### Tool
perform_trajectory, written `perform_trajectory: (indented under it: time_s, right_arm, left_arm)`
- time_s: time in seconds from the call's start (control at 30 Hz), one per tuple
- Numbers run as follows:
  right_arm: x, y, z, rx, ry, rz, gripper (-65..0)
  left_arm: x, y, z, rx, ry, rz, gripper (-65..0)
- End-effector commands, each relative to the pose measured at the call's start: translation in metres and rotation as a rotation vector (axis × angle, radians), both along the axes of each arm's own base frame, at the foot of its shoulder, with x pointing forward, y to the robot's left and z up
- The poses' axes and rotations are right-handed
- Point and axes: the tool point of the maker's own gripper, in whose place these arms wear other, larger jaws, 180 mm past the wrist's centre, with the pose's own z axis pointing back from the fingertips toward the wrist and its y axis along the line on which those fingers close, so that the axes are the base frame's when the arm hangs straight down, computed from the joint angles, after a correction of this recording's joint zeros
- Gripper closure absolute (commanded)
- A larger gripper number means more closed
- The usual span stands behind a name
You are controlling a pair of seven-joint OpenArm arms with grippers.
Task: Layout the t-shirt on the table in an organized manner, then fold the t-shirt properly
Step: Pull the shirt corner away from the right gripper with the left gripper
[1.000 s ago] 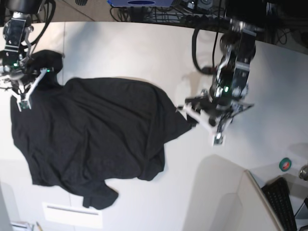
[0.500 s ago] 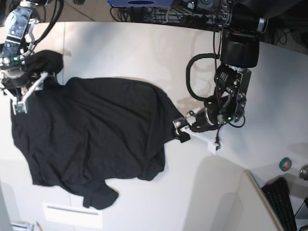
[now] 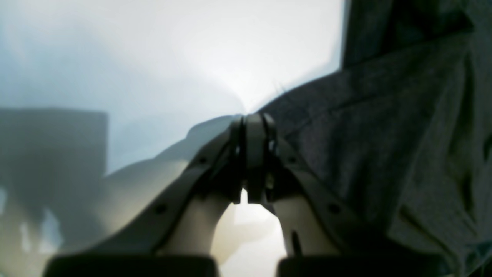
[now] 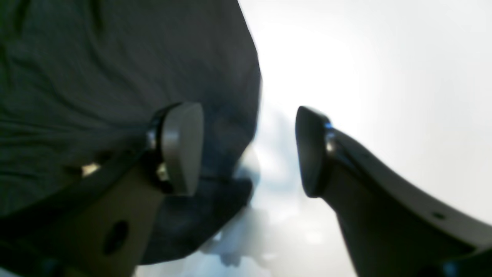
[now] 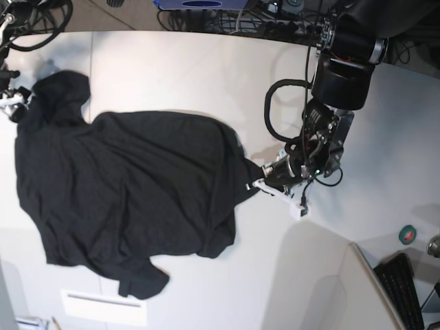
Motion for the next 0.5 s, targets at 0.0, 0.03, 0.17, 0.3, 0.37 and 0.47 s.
perform_trajectory:
  time_s: [0.0, 0.03, 0.17, 0.3, 0.37, 0.47]
  right_arm:
    - [0.003, -0.014, 0.007, -0.015, -0.03, -0.014, -40.5]
    - [-0.001, -0.016, -0.001, 0.012, -0.02, -0.025, -40.8]
    - [-0.006, -0.025, -0.015, 0.088, -0.021, -0.064, -41.0]
    - [-0.001, -0.024, -0.01, 0.077, -0.028, -0.041, -40.5]
    - [0.003, -0.013, -0.002, 0.045, -0.025, 0.028, -40.4]
    - [0.015, 0.022, 0.011, 0.006, -0.025, 0.182, -40.4]
  left_arm:
    - [-0.006, 0.019, -0.004, 0.031, 0.047, 0.015, 0.0]
    - [-0.014, 0.029, -0.008, 0.04, 0.06, 0.032, 0.0]
    - [-0.026, 0.07, 0.0, 0.063, 0.027, 0.103, 0.0]
    - [-0.031, 0.097, 0.024, 0.077, -0.051, 0.15, 0.0]
    - [-0.034, 0.104, 0.032, 0.085, -0.075, 0.16, 0.0]
    - [-0.038, 0.116, 0.041, 0.095, -0.102, 0.181, 0.0]
